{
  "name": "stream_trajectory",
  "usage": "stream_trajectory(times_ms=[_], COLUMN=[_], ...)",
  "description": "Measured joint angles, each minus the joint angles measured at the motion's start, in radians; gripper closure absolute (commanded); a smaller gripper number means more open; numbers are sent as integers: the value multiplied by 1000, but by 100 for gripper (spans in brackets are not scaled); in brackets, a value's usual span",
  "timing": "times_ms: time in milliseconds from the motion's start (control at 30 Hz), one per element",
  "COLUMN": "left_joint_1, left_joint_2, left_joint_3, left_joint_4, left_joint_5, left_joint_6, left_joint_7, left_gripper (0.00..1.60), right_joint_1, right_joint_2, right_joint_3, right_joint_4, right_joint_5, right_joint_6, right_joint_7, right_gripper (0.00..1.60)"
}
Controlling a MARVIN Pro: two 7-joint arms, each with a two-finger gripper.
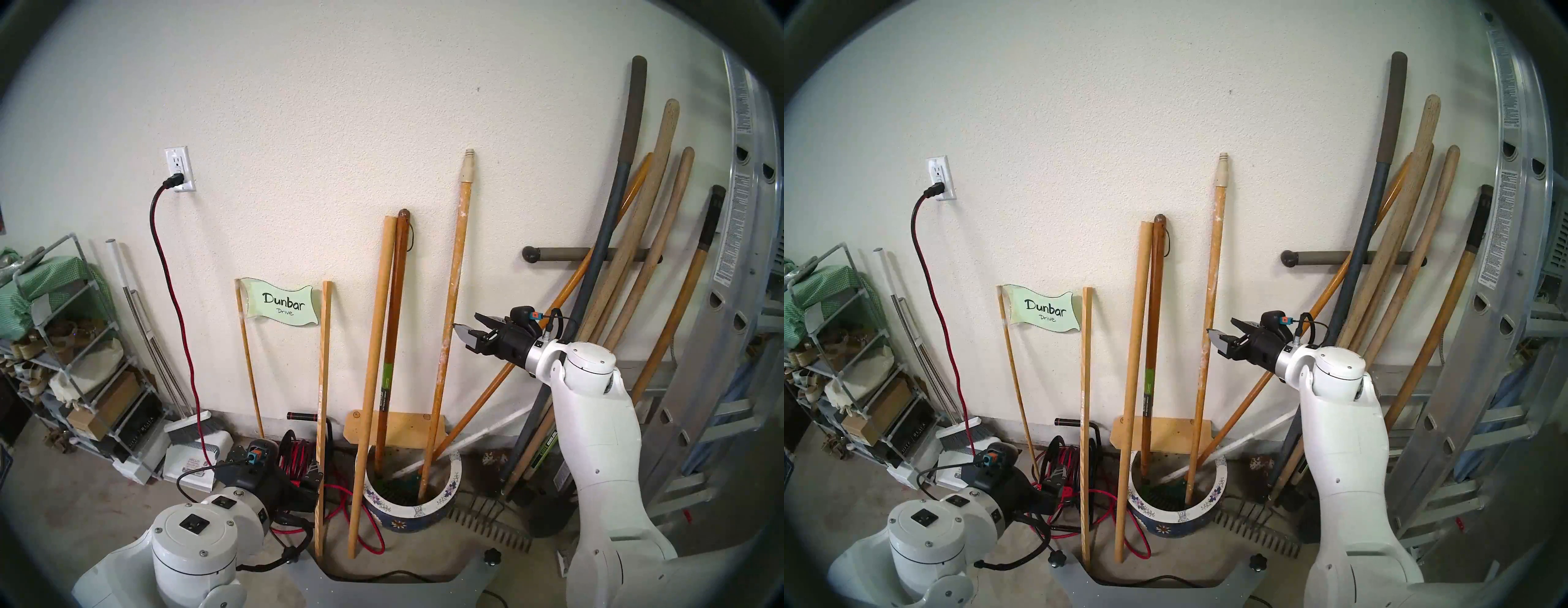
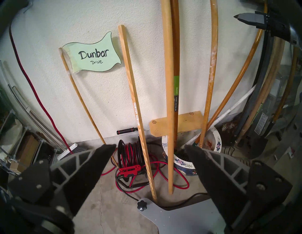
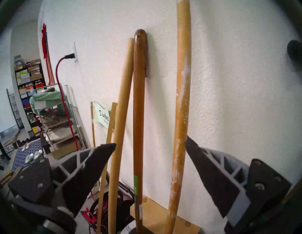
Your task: Put wooden sticks into the pot
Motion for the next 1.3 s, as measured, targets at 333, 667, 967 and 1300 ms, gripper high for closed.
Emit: stream_trajectory(times_ms=[333,667,967,1300], left_joint_1=[-3,-124,-231,-349], left_joint_2=[-7,-59,-115,-184], left_joint_3=[14,76,121,162], left_joint_4=[19,128,221,357], left_joint_5=[12,21,41,68], left_joint_6=[-31,-68,-92,-107], left_joint_7=[-14,-81,-136,-186], left_gripper=[0,0,0,0], right_joint_1=[-113,-212,-260,-294], right_joint_2=[-37,-71,-90,-109], right_joint_3=[59,63,88,107], right_joint_4=[-143,-194,-239,-279], right_joint_5=[7,9,10,10], right_joint_6=[-22,-30,-39,-48], right_joint_7=[21,22,-4,-29], right_gripper=[0,0,0,0])
